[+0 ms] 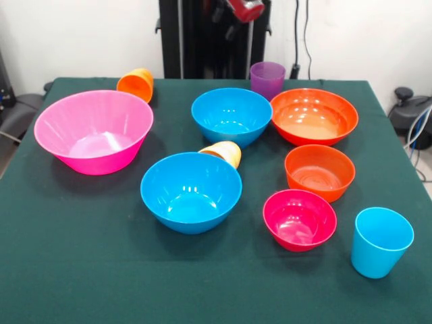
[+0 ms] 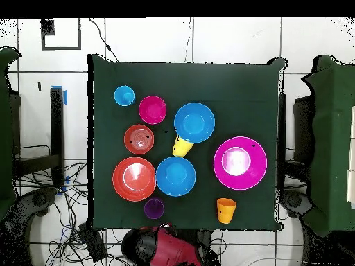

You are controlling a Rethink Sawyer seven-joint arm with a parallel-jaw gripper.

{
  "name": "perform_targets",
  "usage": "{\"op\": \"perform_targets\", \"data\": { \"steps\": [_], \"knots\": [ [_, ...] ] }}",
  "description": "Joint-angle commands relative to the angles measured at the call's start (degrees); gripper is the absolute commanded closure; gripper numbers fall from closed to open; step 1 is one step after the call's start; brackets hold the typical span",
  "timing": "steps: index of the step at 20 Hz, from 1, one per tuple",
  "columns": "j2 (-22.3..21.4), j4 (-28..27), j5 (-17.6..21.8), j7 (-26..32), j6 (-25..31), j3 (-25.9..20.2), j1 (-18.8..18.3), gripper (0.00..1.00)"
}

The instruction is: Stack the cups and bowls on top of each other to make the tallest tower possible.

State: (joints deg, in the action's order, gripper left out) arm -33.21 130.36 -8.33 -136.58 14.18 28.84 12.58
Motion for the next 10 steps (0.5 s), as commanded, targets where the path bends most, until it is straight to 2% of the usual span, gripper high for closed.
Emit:
{"op": "perform_targets", "data": {
  "steps": [1,3,6,10],
  "knots": [
    [1.1,-2.5,1.4,-4.7,4.9,0.2,-0.9,0.0],
    [1.5,-2.6,1.3,-5.4,5.1,0.6,-0.2,0.0],
    [2.5,-1.1,0.1,-6.6,2.5,-2.0,-1.3,0.0],
    [3.3,2.0,-1.7,-7.3,-6.8,-11.8,-6.9,0.0]
  ]
}}
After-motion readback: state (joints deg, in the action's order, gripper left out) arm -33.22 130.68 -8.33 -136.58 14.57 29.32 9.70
